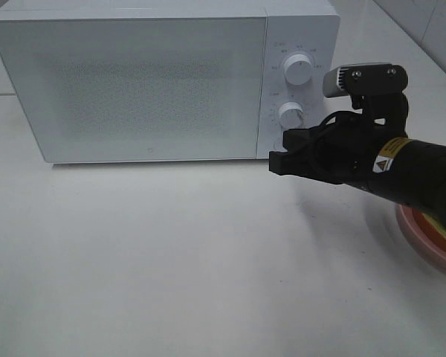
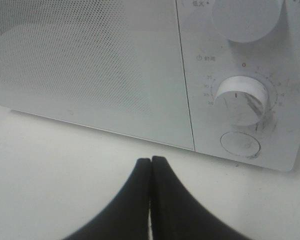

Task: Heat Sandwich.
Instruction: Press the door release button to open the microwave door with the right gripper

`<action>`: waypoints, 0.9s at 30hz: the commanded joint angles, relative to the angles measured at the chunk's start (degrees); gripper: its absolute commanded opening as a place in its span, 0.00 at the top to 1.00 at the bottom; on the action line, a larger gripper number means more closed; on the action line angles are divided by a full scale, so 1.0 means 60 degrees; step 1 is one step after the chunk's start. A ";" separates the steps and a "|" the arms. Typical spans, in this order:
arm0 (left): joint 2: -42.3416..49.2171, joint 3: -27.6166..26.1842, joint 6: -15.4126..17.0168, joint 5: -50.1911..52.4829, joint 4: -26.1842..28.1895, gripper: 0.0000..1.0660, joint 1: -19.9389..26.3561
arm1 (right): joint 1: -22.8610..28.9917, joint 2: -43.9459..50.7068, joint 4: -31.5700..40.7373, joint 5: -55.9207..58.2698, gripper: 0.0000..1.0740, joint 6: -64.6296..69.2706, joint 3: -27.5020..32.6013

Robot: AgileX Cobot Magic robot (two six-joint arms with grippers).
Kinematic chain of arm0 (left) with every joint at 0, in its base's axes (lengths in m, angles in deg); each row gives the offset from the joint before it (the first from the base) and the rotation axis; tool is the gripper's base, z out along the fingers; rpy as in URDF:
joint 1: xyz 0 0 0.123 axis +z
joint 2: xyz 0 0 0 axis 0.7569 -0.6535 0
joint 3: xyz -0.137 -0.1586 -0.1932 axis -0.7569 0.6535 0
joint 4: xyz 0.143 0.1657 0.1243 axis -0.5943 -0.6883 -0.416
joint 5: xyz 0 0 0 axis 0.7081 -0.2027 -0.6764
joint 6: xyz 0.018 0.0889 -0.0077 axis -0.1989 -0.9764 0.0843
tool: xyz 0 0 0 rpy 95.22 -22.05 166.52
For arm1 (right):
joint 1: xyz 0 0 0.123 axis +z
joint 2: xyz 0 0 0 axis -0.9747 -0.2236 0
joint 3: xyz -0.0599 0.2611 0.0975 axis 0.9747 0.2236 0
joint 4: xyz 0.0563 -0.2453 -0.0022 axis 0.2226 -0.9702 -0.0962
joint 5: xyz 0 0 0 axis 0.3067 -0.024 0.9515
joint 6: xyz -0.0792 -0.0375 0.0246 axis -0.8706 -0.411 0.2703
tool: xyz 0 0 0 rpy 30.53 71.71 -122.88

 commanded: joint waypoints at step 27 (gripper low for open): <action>0.0210 0.0019 0.0000 0.0115 0.0029 0.34 -0.0029 | 0.0840 -0.3228 0.2922 -0.4545 1.00 1.0103 -0.0019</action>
